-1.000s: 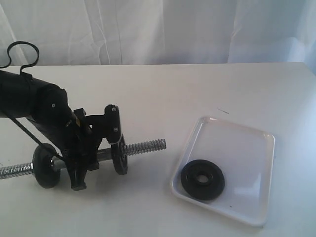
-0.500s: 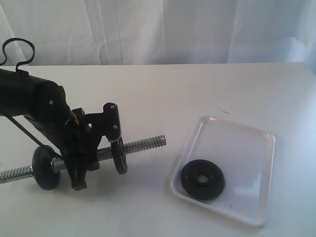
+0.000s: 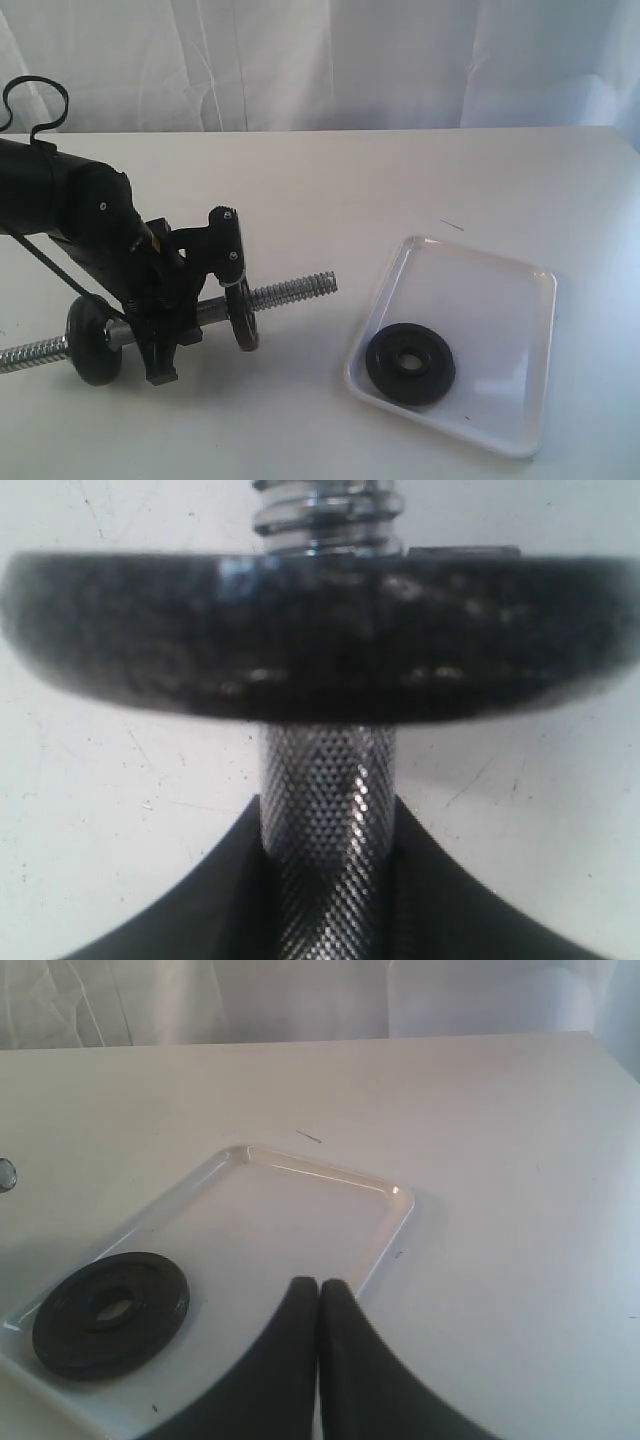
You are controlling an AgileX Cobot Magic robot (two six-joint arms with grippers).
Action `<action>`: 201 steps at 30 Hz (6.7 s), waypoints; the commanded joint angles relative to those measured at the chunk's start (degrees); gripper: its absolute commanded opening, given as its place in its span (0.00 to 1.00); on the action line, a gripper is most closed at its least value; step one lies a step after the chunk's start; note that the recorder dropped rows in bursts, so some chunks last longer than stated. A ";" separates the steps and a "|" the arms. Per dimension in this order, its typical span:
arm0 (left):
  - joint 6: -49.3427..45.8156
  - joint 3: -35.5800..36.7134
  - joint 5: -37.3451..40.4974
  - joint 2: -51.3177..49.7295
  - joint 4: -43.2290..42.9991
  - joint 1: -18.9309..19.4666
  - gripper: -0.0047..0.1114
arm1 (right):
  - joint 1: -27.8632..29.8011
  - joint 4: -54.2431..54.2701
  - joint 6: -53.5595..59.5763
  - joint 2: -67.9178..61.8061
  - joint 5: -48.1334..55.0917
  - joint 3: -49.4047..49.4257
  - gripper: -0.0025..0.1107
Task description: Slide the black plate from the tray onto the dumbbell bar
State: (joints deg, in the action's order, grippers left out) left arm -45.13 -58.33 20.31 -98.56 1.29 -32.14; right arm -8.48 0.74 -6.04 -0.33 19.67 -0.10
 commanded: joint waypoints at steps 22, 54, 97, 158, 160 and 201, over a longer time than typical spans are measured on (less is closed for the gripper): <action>0.54 -1.35 -2.22 6.53 1.59 -0.01 0.04 | -0.13 -0.32 -0.28 0.33 -34.44 0.10 0.02; 5.80 -0.98 0.20 8.98 7.37 -0.01 0.04 | -4.95 -0.33 -5.12 -26.59 -2.51 -23.99 0.02; 4.12 -0.98 0.39 6.45 10.17 -0.01 0.04 | -20.68 9.71 20.46 -93.08 13.55 -54.57 0.80; 4.24 -0.98 0.73 6.45 10.17 -0.01 0.04 | -20.45 1.25 7.32 -101.26 12.10 -54.60 0.95; 4.24 -0.98 0.73 6.45 10.17 -0.01 0.04 | -20.45 1.25 7.32 -101.76 12.10 -54.60 0.95; 4.24 -0.98 0.73 6.45 10.17 -0.01 0.04 | -21.47 0.56 8.39 -105.65 15.93 -54.70 0.95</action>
State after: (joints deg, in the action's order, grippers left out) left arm -41.20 -57.87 23.51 -94.72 8.87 -32.14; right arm -29.89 2.48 2.67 -104.94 33.58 -55.28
